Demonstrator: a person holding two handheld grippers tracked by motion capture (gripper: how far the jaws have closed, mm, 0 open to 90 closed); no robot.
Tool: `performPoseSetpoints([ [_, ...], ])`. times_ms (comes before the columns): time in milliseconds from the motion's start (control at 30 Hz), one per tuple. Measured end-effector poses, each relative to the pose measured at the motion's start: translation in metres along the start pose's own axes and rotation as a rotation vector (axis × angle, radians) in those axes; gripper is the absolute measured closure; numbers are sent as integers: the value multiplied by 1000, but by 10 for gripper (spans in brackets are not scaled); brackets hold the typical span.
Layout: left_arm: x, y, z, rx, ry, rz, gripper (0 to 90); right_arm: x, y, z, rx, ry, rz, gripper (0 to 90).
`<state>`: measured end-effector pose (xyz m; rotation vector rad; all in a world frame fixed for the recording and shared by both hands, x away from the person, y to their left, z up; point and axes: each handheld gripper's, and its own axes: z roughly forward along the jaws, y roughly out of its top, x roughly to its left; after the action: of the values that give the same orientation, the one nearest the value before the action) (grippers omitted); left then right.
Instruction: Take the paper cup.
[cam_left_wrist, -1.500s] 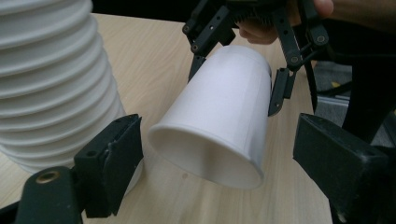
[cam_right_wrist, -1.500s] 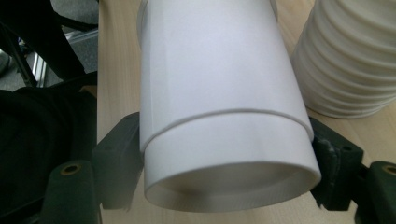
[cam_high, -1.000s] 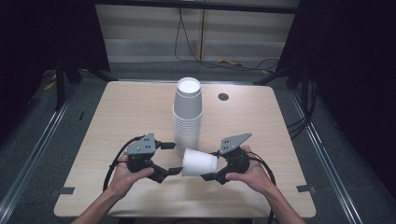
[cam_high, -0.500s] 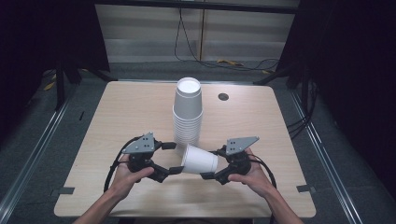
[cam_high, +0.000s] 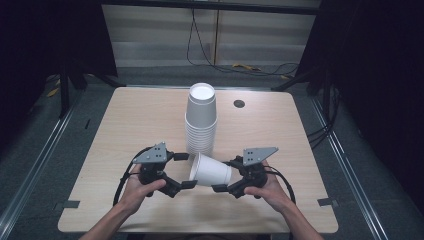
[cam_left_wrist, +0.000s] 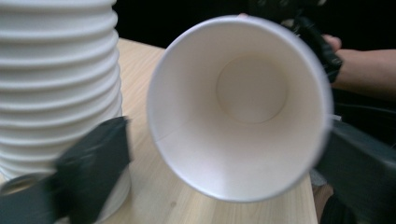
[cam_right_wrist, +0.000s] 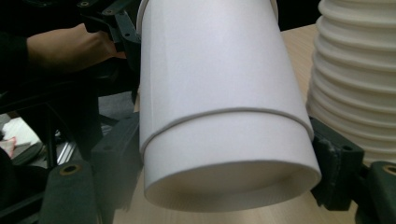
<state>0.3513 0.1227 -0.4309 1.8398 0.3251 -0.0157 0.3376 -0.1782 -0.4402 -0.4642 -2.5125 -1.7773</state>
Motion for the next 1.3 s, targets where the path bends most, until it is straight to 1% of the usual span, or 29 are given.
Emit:
performPoseSetpoints([
  [33, 2, -1, 0, 6, -19, -9, 0, 1, 0, 1, -6, 3, -1, 236],
  [67, 2, -1, 0, 6, -19, -9, 0, 1, 0, 1, -6, 3, -1, 236],
  [100, 3, -1, 2, 5, -47, -22, 0, 2, 0, 2, -8, 12, 0, 236],
  [300, 1, -1, 5, 5, -47, -15, 0, 3, 1, 5, -15, 14, 0, 236],
  [333, 0, -1, 6, 2, -57, -5, 0, 4, 2, 6, -23, 17, 0, 236],
  [433, -3, -1, 8, 5, -41, 30, 0, 5, 2, 6, -29, 20, 0, 236],
  [500, -4, 0, 9, 4, -33, 30, 0, 6, 2, 7, -28, 24, 4, 235],
  [533, -5, -1, 12, 2, -40, 21, 0, 6, 2, 8, -27, 25, 5, 235],
  [567, -5, -1, 13, 13, -52, 8, 0, 6, 2, 8, -23, 30, 1, 235],
  [600, -5, -1, 13, 13, -52, 8, 0, 6, 2, 8, -23, 30, 1, 235],
  [633, -5, -1, 16, 23, -70, -15, 0, 7, 2, 9, -21, 38, -1, 235],
  [667, -5, 0, 16, 30, -62, -14, 0, 7, 2, 9, -17, 35, -4, 235],
  [733, -7, 1, 15, 22, -55, 1, 0, 7, 3, 9, -17, 39, -5, 235],
  [800, -7, 2, 15, 17, -60, 2, 8, 7, 3, 9, -20, 41, -1, 235],
  [833, -6, 2, 16, 16, -67, -7, 9, 7, 3, 9, -22, 46, -4, 235],
  [867, -6, 2, 16, 16, -84, -12, 10, 7, 3, 10, -19, 50, -4, 234],
  [933, -6, 2, 17, 19, -90, -12, 11, 7, 2, 11, -16, 47, -10, 234],
  [1000, -6, 2, 16, 24, -95, -6, 48, 8, 2, 12, -14, 50, -9, 234],
  [1033, -7, 3, 15, 35, -99, 12, 53, 8, 2, 12, -9, 51, -15, 234],
  [1133, -8, 4, 14, 39, -100, 19, 60, 9, 2, 13, -9, 53, -8, 233],
  [1200, -8, 4, 14, 48, -98, 21, 65, 8, 2, 14, 0, 54, -7, 231],
  [1233, -7, 4, 14, 55, -93, 24, 66, 8, 2, 14, 15, 59, 2, 230],
  [1300, -8, 4, 15, 57, -88, 24, 68, 8, 2, 15, 28, 51, 3, 227],
])
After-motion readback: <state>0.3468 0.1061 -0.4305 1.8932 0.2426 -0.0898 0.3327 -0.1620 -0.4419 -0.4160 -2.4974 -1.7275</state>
